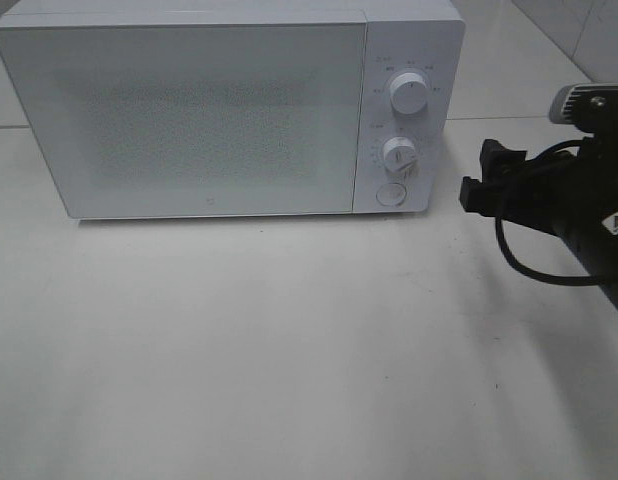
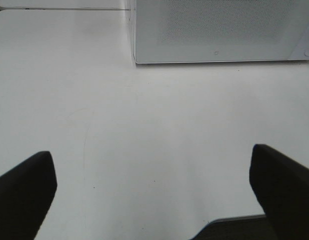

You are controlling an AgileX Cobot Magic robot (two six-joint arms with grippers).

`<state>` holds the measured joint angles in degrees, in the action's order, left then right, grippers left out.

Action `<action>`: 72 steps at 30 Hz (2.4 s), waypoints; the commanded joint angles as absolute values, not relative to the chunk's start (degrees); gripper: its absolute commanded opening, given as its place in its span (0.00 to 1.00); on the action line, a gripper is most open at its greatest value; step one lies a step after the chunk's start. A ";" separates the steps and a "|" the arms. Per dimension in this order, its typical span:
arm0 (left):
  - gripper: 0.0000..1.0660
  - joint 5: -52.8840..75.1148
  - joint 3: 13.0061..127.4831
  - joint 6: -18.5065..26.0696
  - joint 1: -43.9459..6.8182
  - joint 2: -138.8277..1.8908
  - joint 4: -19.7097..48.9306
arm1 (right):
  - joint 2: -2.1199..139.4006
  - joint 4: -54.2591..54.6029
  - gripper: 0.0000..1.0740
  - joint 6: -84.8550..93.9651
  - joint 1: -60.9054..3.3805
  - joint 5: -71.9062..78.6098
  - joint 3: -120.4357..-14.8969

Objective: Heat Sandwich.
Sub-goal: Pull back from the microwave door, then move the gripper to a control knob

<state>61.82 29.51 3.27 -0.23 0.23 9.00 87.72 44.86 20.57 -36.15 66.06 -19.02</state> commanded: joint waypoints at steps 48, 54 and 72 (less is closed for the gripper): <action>0.92 61.48 29.45 3.09 0.00 1.55 9.17 | 116.02 42.06 0.71 17.48 -37.76 64.97 -45.72; 0.92 61.48 29.45 3.09 0.00 1.60 9.17 | 118.03 42.00 0.71 15.01 -36.15 64.29 -47.67; 0.92 61.48 29.45 3.09 0.00 1.60 9.17 | 118.14 42.17 0.11 15.01 -36.15 64.11 -47.73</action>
